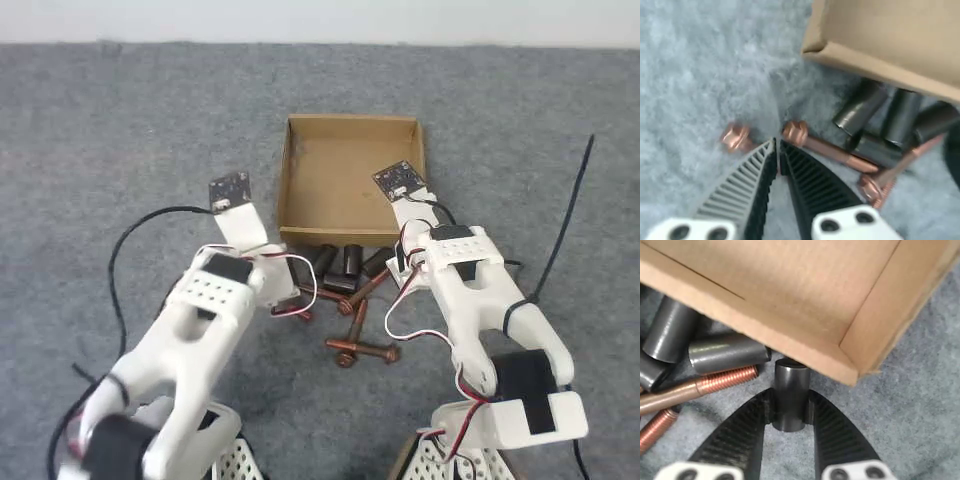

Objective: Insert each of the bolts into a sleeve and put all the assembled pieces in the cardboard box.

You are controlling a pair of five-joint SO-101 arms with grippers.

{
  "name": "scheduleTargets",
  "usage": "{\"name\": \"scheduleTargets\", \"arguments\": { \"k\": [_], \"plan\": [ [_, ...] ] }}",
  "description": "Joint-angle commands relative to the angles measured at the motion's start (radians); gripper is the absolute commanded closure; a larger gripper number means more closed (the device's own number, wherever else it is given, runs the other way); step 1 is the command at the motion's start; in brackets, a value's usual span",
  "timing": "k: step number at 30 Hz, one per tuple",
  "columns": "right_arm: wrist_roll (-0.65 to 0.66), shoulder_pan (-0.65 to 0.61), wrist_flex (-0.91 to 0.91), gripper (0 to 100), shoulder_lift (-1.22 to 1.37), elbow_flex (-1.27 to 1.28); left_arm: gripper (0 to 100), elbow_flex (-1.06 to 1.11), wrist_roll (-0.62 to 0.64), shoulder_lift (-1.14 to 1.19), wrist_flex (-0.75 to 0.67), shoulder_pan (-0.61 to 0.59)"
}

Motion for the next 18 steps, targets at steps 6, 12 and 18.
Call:
{"name": "scheduleTargets", "arguments": {
  "k": [6,12,18],
  "plan": [
    [-0.003,0.008,-0.005,99.2,-0.002,-0.048,98,0.079,0.005,-0.114,0.028,-0.008],
    [-0.003,0.008,-0.005,99.2,-0.002,-0.048,98,-0.012,0.005,0.098,0.017,-0.068],
    [-0.003,0.008,-0.005,99.2,-0.001,-0.048,98,-0.110,0.005,0.256,0.018,-0.114]
  ]
}}
